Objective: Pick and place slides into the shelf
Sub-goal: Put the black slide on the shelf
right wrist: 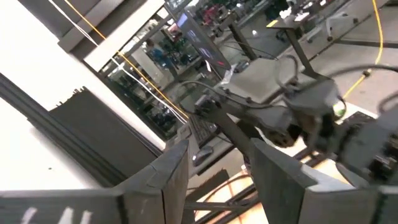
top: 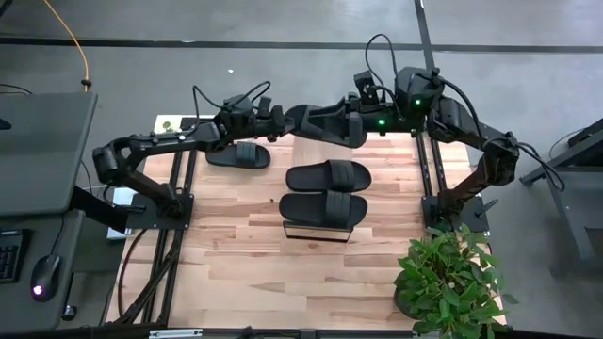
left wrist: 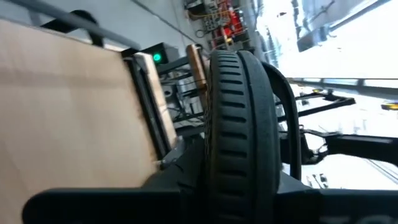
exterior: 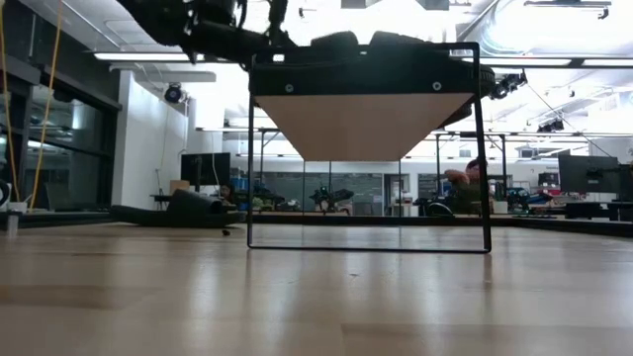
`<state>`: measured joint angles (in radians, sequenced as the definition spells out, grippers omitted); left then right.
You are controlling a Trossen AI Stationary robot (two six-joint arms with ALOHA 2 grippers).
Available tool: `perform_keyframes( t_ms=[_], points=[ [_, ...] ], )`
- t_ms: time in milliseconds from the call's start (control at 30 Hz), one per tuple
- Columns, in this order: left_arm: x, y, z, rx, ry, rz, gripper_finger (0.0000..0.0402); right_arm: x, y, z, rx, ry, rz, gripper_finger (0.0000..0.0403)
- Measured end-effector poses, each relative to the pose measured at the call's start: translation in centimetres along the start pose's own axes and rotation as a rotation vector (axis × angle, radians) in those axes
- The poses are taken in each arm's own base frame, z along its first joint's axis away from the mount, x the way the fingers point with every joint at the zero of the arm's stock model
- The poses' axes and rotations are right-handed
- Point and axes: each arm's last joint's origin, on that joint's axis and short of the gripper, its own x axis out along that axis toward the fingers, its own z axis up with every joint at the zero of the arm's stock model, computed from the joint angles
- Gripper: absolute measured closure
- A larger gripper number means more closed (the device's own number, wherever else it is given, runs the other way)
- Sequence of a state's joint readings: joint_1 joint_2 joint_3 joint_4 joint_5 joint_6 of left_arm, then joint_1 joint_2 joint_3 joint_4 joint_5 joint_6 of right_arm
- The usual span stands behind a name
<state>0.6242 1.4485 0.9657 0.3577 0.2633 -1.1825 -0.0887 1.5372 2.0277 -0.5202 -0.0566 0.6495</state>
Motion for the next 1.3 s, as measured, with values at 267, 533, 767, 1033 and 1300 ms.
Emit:
perform_keyframes(
  t_ms=[267,533,767,1033,1300],
  points=[
    [1.8,2.9,0.4,-0.048,0.023,0.048,0.0342,0.0,0.1,0.1,0.001,-0.01,0.012,0.0244],
    [2.1,4.7,1.7,-0.07,-0.009,0.099,0.0327,0.0,0.5,-0.2,0.003,-0.004,0.021,0.0244],
    [2.1,5.9,2.5,-0.104,-0.033,0.127,0.0326,0.1,0.9,-0.5,0.003,-0.015,0.007,0.0244],
    [3.6,7.4,1.7,-0.163,0.001,0.123,0.0325,0.1,0.9,-0.5,0.005,-0.024,-0.003,0.0244],
    [4.0,7.9,1.4,-0.18,-0.053,0.151,0.0325,0.1,0.9,-0.5,0.026,-0.023,0.001,0.0244]
  ],
)
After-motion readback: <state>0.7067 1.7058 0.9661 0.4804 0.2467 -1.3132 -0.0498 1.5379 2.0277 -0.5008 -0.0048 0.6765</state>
